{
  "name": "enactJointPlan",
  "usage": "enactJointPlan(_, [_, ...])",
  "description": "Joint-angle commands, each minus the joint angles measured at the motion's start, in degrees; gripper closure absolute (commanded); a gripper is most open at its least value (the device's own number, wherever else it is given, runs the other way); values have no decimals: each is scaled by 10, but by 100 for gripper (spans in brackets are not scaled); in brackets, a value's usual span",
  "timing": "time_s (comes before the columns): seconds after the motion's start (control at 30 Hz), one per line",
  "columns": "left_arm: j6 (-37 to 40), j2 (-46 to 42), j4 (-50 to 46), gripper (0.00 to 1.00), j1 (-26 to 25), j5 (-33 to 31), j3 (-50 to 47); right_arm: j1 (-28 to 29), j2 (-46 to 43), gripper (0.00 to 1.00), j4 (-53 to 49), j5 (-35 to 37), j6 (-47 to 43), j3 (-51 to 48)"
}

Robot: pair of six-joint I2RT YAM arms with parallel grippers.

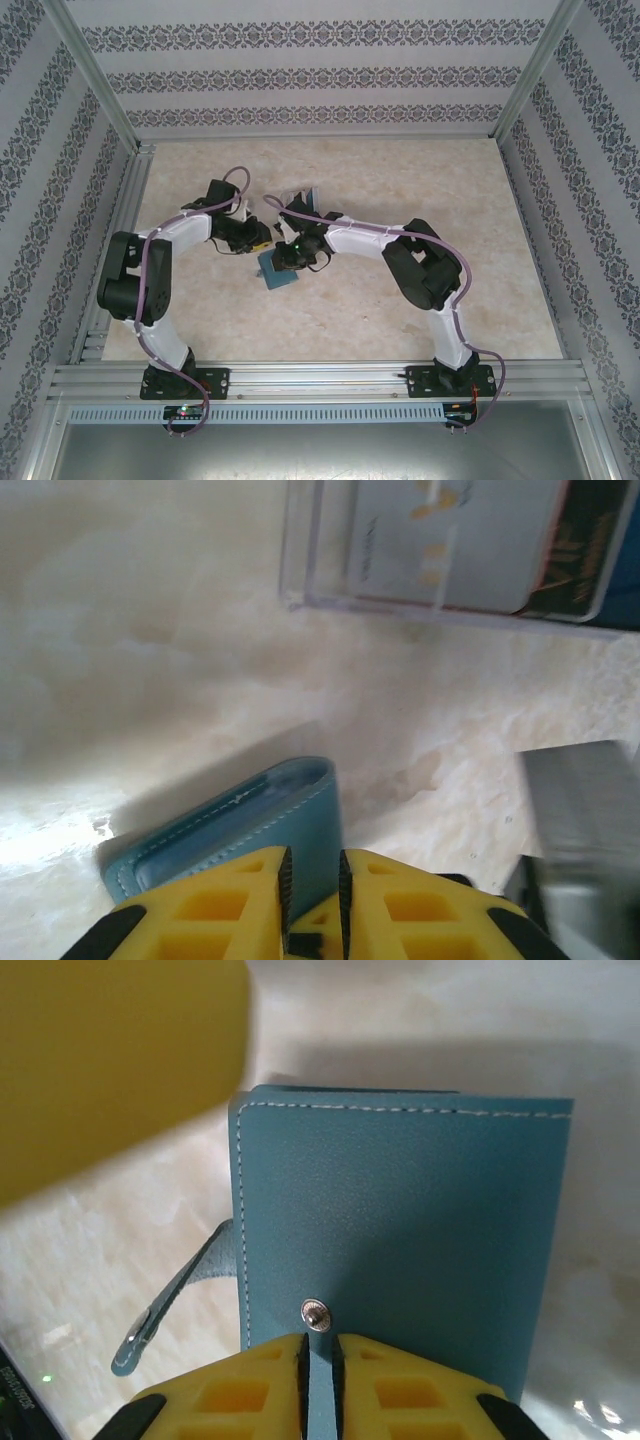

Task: Put the credit cards into the card holder
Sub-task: Rotate the card holder at the center of the table.

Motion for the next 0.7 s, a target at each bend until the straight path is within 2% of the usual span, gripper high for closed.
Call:
enactJointPlan(0.0, [-9, 3, 44, 78, -19, 32, -17, -13, -22, 81, -50, 25, -33, -17])
enactJointPlan(0.2, [-18, -6, 64, 78, -26, 27, -83, -32, -39, 80, -42, 14, -41, -49])
enactJointPlan(0.4, [-48, -36, 96, 79, -49, 22, -154, -61, -49, 80, -63, 41, -62, -61])
enactJointPlan(0.5, [-76, -47, 117, 79, -77, 18, -175, -77, -48, 79, -70, 55, -72, -59])
enactJointPlan(0.6, [-127, -65, 151, 79, -122, 5, -196, -84, -41, 79, -91, 84, -86, -39])
enactJointPlan(0.67, [-168, -84, 176, 79, -158, -9, -207, -87, -35, 79, -82, 76, -88, -33])
